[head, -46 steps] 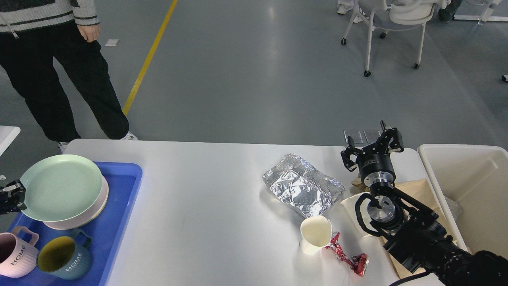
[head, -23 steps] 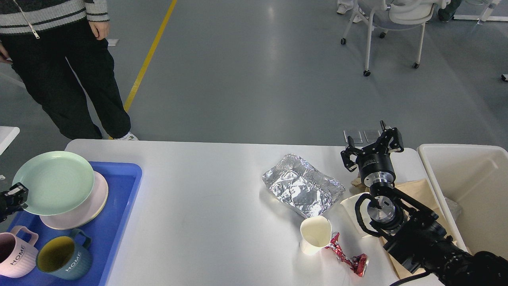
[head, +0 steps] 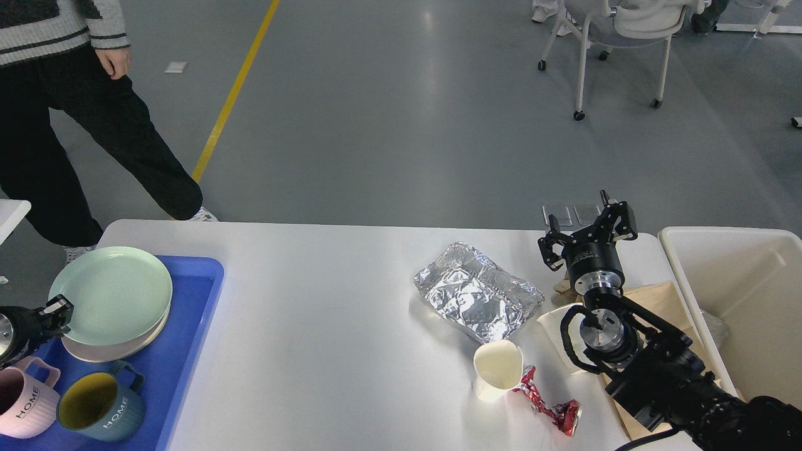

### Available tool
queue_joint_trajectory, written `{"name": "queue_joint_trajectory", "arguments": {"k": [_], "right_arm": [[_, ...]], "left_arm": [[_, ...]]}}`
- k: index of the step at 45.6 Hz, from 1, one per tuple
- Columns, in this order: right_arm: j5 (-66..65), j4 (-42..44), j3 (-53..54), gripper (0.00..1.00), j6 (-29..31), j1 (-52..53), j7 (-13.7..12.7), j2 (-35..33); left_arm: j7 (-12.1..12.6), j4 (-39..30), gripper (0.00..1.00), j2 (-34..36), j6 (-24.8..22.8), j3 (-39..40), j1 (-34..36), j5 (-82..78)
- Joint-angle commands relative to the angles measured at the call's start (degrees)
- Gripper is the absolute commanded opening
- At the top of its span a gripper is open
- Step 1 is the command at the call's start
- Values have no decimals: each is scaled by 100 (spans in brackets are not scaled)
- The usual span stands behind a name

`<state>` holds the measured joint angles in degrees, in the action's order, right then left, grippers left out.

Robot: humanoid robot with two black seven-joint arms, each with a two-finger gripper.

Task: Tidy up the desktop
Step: 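Release the glass dish and withdraw the left gripper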

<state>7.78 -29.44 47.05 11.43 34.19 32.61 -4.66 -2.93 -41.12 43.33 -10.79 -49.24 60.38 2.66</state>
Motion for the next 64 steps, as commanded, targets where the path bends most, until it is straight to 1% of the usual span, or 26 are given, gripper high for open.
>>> {"name": "queue_joint_trajectory", "arguments": {"k": [1, 6, 11, 19, 26, 27, 30, 31, 41, 45, 64], "right_arm": [[-5, 0, 6, 100, 0, 0, 0, 0], [-5, 0, 6, 100, 0, 0, 0, 0], [-5, 0, 6, 100, 0, 0, 0, 0], [-5, 0, -3, 100, 0, 0, 0, 0], [-5, 0, 6, 100, 0, 0, 0, 0], [-5, 0, 6, 100, 0, 0, 0, 0], [-5, 0, -3, 100, 0, 0, 0, 0], [-5, 0, -3, 100, 0, 0, 0, 0], [4, 0, -3, 100, 0, 0, 0, 0], [-5, 0, -3, 100, 0, 0, 0, 0], [-5, 0, -3, 100, 0, 0, 0, 0]], "left_arm": [[3, -1, 10, 0, 6, -15, -9, -3], [-15, -1, 19, 0, 15, -6, -88, -11], [-41, -1, 34, -9, 6, -6, -115, -11], [-59, -1, 50, -9, -11, 2, -106, -3], [-32, -1, 73, 8, -29, 2, -80, -3], [-24, -1, 76, 8, -29, 2, -71, -3], [-15, -1, 93, 8, -73, 2, -53, -20], [-15, -1, 95, 8, -81, 2, -44, -20], [-23, -10, 96, 70, -292, 143, 105, -20], [-23, -10, 96, 123, -284, 275, 166, -3], [-50, -36, 96, 509, -301, 1917, 413, -11]]}}
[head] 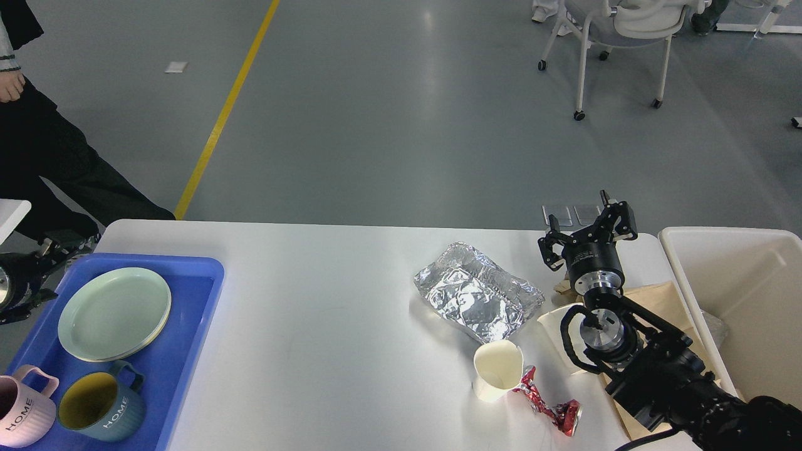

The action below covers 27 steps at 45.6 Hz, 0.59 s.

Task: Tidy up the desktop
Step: 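Release the glass dish and withdraw the left gripper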

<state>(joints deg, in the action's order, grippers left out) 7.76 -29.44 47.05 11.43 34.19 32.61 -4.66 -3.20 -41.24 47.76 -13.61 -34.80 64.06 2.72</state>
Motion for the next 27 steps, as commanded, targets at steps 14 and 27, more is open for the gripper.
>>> {"name": "queue_joint_trajectory", "arguments": {"k": [14, 27], "right_arm": [[6, 0, 5, 100, 0, 0, 0, 0], [6, 0, -3, 100, 0, 0, 0, 0]], "left_arm": [[-50, -95, 96, 110, -27, 940, 36, -44], [-49, -104, 96, 233, -36, 975, 27, -79]]}}
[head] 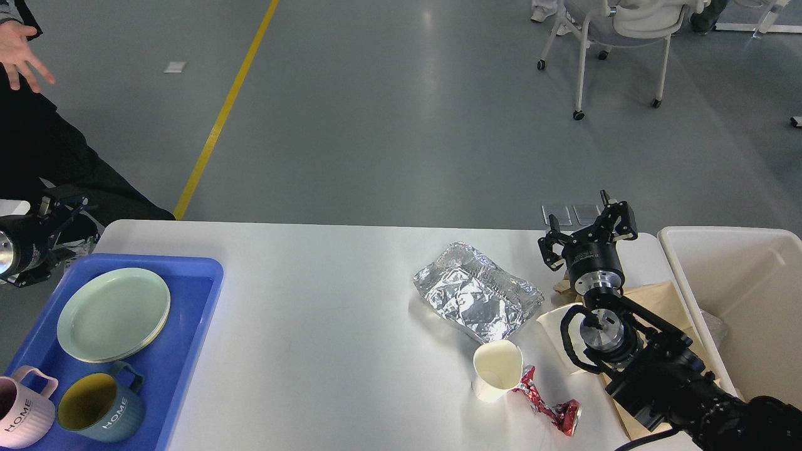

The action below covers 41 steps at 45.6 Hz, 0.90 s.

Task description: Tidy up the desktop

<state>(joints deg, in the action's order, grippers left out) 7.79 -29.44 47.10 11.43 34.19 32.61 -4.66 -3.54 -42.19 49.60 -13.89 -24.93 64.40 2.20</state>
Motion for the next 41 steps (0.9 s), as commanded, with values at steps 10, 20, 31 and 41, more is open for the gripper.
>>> {"name": "queue_joint_trajectory", "arguments": {"k": [10, 20, 31, 41], "right_arm": [[-5, 0, 1, 100, 0, 0, 0, 0], [-5, 0, 1, 100, 0, 0, 0, 0], [-5, 0, -8, 100, 0, 0, 0, 0], [4, 0, -8, 100, 0, -9, 0, 0]], "left_arm": [[-15, -79, 96, 41, 0, 50, 72, -27], [37, -70, 96, -20, 53, 1183, -15, 131], [11, 9, 96, -319, 79, 2624, -613, 843], [29, 105, 96, -574, 62, 3530, -982, 1011]]}}
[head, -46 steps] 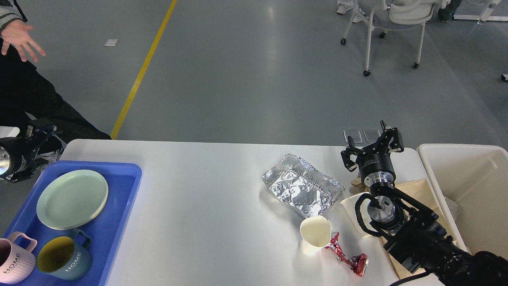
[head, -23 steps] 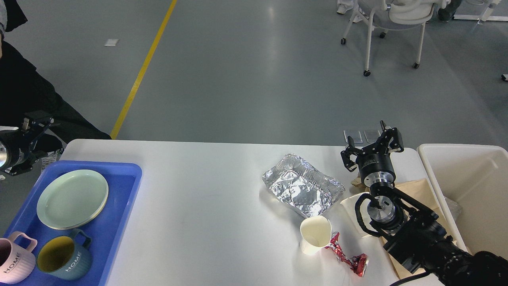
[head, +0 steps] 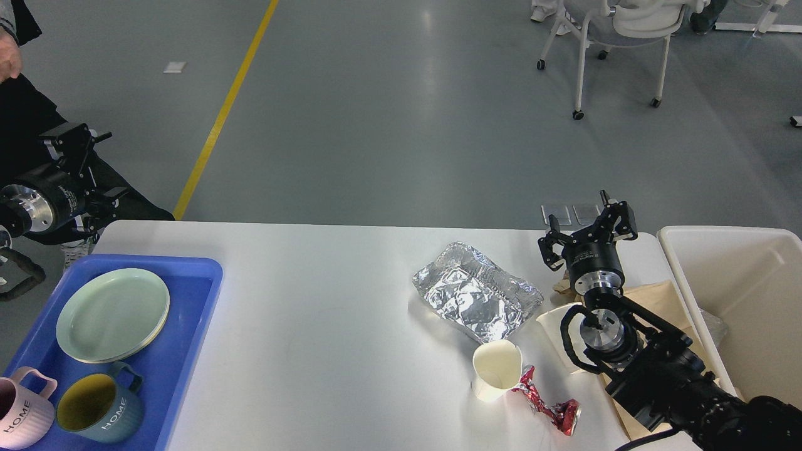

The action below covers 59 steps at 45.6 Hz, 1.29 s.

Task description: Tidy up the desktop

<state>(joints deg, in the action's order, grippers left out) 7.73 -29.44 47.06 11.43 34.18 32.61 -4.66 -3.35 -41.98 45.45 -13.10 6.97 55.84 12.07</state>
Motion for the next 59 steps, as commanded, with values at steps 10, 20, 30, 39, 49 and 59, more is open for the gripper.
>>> {"name": "queue_joint_trajectory", "arguments": {"k": [10, 20, 30, 39, 49, 59], "right_arm": [[0, 0, 5, 100, 0, -8, 0, 0], [0, 0, 5, 100, -9, -8, 0, 0], [0, 0, 5, 100, -9, -8, 0, 0], [0, 0, 5, 100, 0, -8, 0, 0], [9, 0, 5, 100, 0, -8, 0, 0], [0, 0, 5, 100, 9, -8, 0, 0]], "left_arm": [[10, 673, 96, -783, -52, 1235, -372, 76], [10, 1210, 96, -1636, -70, 3581, -785, 190], [1, 1210, 96, -2040, -70, 4488, -891, 146], [-7, 1263, 96, -2058, -70, 4532, -1014, 199], [-51, 1263, 96, -2110, -70, 4831, -1075, 208], [-104, 1280, 96, -2585, -70, 4866, -1076, 173]]}}
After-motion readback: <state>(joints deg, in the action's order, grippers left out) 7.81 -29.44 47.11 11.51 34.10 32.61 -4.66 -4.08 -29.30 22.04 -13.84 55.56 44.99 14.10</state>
